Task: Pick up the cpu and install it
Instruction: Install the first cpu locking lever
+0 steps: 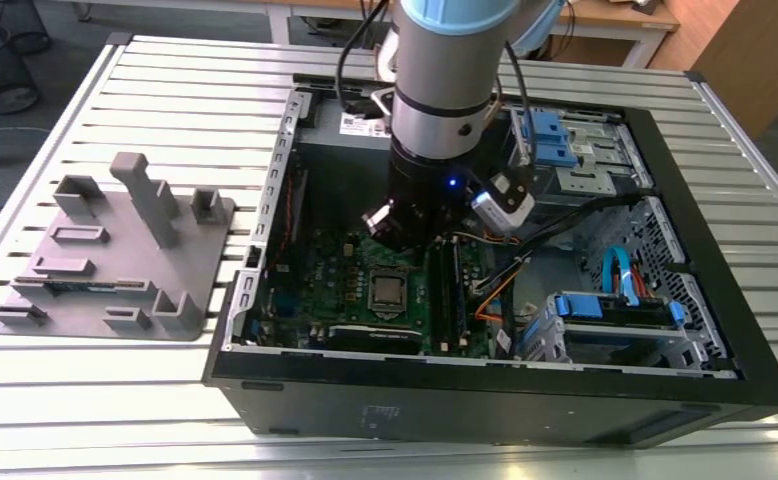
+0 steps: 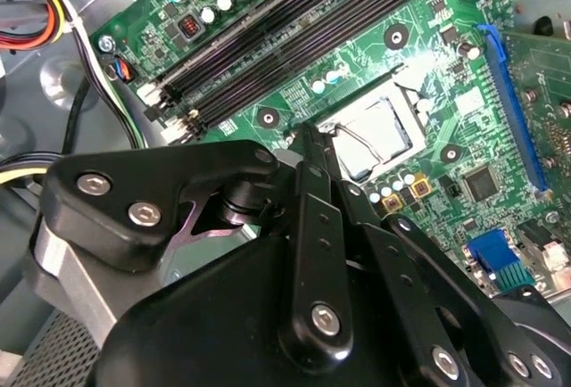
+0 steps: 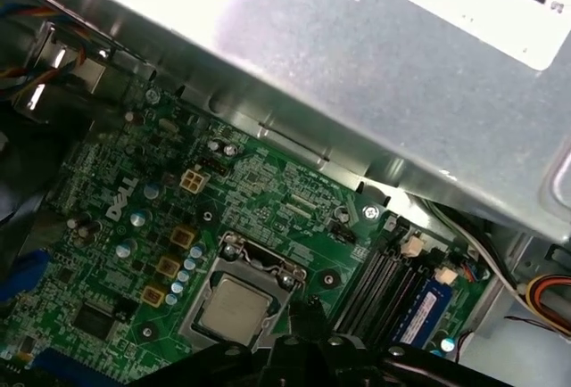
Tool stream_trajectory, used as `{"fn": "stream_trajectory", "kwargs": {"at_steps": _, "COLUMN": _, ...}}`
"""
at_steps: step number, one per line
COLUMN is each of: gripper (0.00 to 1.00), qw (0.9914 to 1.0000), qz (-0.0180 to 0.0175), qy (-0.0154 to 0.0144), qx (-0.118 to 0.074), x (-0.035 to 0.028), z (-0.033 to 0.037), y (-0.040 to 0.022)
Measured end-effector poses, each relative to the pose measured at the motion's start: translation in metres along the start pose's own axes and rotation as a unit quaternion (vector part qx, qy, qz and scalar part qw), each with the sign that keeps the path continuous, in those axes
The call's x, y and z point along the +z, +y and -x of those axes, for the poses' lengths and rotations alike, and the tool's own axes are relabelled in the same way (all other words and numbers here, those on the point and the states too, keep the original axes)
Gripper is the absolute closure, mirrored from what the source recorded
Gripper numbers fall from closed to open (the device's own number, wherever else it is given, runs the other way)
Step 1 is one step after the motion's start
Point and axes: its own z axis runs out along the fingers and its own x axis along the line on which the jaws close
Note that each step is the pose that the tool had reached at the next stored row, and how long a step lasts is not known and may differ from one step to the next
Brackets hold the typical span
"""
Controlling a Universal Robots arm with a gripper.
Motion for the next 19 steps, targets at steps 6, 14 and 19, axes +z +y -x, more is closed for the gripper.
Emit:
{"fn": "stream_trajectory", "kwargs": {"at_steps": 6, "gripper": 0.89, "qw": 0.99998, "qz": -0.0028, "qy": 0.0016, "qx": 0.006, "x": 0.0039, "z": -0.0016, "y": 0.0004}}
{"fn": "stream_trajectory", "kwargs": {"at_steps": 14, "gripper": 0.89, "qw": 0.99975, "qz": -0.0102, "qy": 0.0056, "qx": 0.019, "x": 0.0094, "z": -0.0027, "y": -0.0009}}
{"fn": "stream_trajectory", "kwargs": {"at_steps": 19, "gripper": 0.89, "qw": 0.99973, "qz": -0.0104, "qy": 0.0057, "qx": 0.02, "x": 0.0096, "z": -0.0026, "y": -0.001}}
